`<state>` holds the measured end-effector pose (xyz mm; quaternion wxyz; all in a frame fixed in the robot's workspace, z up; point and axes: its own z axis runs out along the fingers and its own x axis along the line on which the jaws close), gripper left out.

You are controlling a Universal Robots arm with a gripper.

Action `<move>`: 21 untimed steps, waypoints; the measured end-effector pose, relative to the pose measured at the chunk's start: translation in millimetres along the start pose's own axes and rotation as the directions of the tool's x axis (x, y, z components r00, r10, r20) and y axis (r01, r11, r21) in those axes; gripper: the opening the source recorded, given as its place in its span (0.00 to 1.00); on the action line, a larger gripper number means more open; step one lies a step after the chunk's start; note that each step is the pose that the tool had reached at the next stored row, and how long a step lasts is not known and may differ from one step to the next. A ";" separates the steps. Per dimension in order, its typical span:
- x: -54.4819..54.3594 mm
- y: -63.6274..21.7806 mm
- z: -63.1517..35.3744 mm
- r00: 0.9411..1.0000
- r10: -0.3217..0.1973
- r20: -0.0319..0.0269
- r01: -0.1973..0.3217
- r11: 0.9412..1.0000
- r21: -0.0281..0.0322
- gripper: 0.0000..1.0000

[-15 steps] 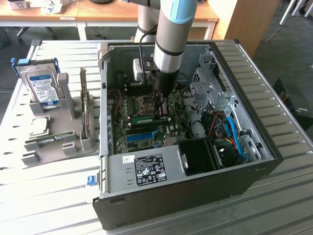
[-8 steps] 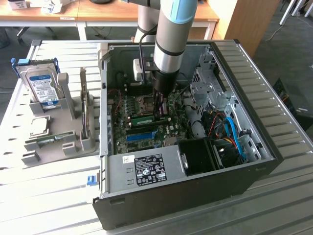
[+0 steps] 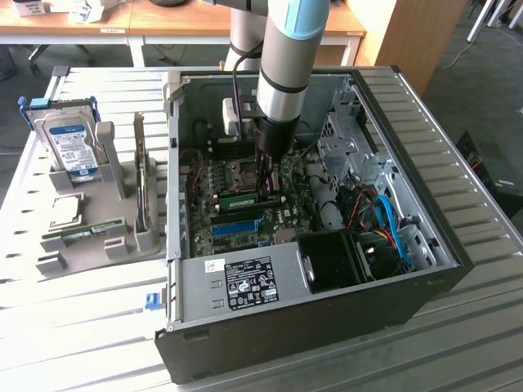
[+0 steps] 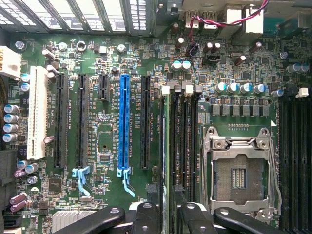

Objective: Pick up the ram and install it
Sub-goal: 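Insert the ram into the slot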

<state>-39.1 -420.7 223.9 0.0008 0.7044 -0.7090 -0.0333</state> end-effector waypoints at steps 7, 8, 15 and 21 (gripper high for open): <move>0.0 0.0 0.0 1.000 0.000 0.000 0.000 1.000 0.000 0.24; 0.0 0.0 0.0 1.000 0.000 0.000 0.000 1.000 0.000 0.24; 0.0 0.0 0.0 1.000 0.000 0.000 0.000 1.000 0.000 0.12; -0.1 -0.5 -0.7 1.000 0.000 0.000 0.000 1.000 -0.002 0.12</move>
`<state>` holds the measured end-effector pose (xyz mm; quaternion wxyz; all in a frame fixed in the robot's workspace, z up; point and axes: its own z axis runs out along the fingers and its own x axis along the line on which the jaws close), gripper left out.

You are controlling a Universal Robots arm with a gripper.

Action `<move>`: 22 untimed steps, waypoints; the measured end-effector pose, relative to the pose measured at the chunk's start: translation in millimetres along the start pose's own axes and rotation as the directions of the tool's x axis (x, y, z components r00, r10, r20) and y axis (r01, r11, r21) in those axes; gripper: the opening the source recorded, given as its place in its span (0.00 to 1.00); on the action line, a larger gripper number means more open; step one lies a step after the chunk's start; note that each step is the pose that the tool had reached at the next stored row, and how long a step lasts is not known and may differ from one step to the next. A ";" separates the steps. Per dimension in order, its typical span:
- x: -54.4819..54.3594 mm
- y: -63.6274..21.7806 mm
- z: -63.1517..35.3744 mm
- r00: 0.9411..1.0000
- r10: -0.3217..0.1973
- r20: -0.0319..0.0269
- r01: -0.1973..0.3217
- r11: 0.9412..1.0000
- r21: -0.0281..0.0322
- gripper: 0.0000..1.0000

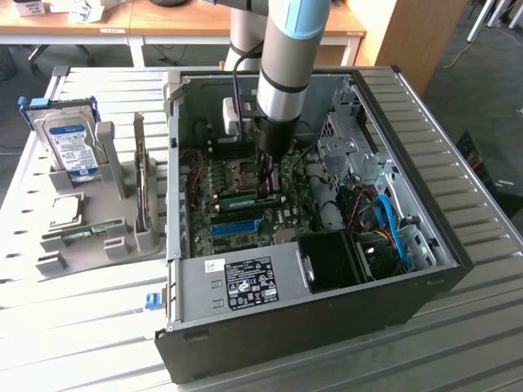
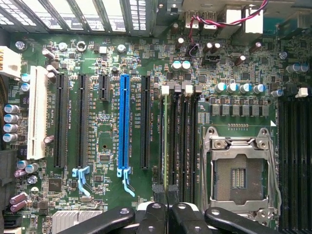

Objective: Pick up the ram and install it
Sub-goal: 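Insert the ram into the slot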

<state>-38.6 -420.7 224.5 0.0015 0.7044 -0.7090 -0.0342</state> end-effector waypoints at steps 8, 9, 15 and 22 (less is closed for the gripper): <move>0.0 -0.4 -1.1 1.000 0.000 0.000 0.000 1.000 -0.004 0.12; 0.0 -0.4 -1.0 1.000 0.000 0.000 0.000 1.000 -0.004 0.12; 0.0 -0.9 -1.2 1.000 0.000 0.000 0.000 1.000 -0.005 0.12; 0.0 -1.2 -1.4 1.000 0.000 0.000 0.000 1.000 -0.006 0.12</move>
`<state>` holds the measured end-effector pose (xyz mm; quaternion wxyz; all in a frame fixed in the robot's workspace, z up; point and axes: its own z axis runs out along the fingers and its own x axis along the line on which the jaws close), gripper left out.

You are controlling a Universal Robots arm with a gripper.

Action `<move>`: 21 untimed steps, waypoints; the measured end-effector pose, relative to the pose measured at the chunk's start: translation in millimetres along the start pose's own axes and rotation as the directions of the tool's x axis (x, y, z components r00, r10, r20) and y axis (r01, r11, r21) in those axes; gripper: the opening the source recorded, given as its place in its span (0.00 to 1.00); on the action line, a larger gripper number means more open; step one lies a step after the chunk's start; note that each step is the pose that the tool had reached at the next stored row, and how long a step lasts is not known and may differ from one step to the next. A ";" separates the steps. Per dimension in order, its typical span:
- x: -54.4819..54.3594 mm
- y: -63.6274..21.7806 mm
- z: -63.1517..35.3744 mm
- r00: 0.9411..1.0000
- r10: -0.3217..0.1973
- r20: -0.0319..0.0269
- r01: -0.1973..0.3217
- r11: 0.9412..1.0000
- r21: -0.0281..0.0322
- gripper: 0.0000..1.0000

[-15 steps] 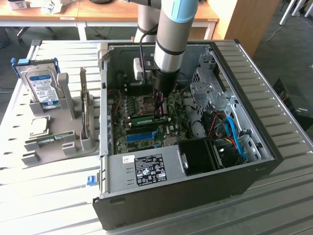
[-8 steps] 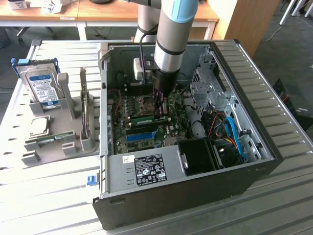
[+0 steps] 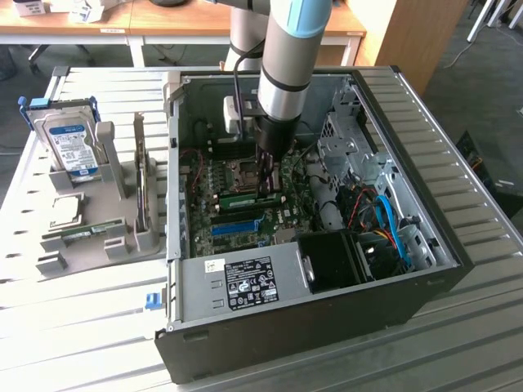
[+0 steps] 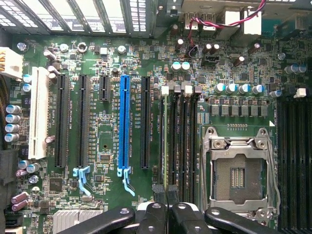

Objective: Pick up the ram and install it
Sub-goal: 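Insert the ram into the slot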

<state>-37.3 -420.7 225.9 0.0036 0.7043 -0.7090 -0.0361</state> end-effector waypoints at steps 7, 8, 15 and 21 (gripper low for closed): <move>0.0 -3.4 -0.6 1.000 0.001 0.000 -0.001 1.000 -0.009 0.12; 0.0 -3.7 -0.6 1.000 0.001 0.000 -0.001 1.000 -0.009 0.12; -0.1 -5.8 -0.9 1.000 0.001 0.000 -0.001 1.000 -0.015 0.12; -0.1 -5.9 -0.8 1.000 0.001 0.000 -0.001 1.000 -0.015 0.12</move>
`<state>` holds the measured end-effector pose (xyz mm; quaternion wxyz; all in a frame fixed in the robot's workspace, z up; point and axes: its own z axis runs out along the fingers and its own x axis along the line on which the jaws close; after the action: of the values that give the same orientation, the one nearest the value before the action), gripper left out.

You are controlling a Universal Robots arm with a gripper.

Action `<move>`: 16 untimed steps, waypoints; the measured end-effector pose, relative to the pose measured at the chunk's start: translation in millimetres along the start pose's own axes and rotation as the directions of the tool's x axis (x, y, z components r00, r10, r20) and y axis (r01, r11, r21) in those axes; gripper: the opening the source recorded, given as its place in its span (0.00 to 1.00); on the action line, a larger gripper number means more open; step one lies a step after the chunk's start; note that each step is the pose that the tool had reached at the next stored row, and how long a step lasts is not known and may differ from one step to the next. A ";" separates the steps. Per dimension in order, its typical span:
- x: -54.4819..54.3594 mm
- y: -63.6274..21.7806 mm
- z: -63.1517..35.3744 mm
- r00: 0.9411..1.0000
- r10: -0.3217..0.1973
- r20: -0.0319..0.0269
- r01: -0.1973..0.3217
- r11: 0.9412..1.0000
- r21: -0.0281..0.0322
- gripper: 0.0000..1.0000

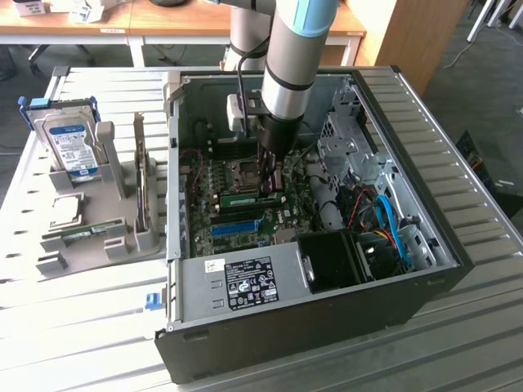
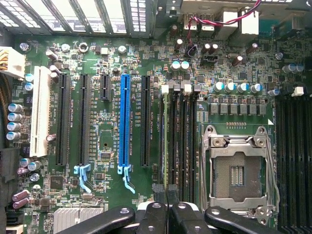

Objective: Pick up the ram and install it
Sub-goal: 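Insert the ram into the slot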

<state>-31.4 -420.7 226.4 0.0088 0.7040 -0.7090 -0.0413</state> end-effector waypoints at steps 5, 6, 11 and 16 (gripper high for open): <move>0.0 0.0 0.1 1.000 0.000 0.000 0.000 1.000 0.000 0.12; 0.0 0.0 0.1 1.000 0.000 0.000 0.000 1.000 0.000 0.12; -0.2 0.0 -1.1 1.000 0.000 0.001 0.000 1.000 0.000 0.12; -0.4 0.3 -6.9 1.000 0.000 0.000 0.000 1.000 0.000 0.12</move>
<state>-31.2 -420.7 233.4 0.0087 0.7041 -0.7089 -0.0413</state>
